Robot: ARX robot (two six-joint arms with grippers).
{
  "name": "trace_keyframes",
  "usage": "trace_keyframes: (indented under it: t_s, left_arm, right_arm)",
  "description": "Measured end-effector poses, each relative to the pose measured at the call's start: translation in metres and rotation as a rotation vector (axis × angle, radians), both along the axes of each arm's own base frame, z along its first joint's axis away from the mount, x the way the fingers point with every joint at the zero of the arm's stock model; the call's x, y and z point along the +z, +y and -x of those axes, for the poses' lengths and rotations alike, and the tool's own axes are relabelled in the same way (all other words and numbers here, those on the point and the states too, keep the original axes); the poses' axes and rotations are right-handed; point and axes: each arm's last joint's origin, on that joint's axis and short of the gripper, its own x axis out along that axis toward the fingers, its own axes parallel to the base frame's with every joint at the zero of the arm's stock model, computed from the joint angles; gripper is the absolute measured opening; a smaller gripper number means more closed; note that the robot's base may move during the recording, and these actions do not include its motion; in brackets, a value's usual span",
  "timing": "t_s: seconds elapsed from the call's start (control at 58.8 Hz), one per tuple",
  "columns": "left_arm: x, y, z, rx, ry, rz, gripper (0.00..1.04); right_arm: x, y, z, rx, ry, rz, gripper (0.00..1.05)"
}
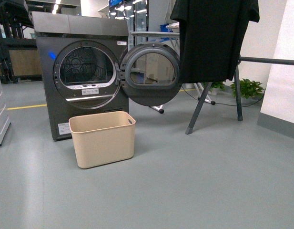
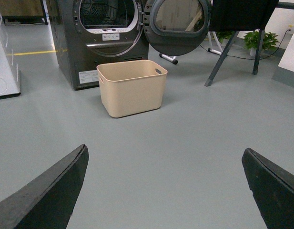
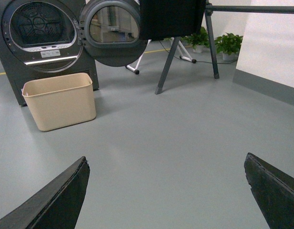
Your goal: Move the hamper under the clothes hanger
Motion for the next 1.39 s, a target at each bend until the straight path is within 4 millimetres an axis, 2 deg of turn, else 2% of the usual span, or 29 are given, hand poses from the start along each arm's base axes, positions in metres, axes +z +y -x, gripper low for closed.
trace_keyframes:
  t_s: [1.394]
  left_arm:
    - [-0.0001, 0.0000, -0.0001, 0.000, 0.002, 0.000, 0.98]
  right_arm:
    - [-0.0001, 0.0000, 0.0000, 0.000, 0.002, 0.000, 0.97]
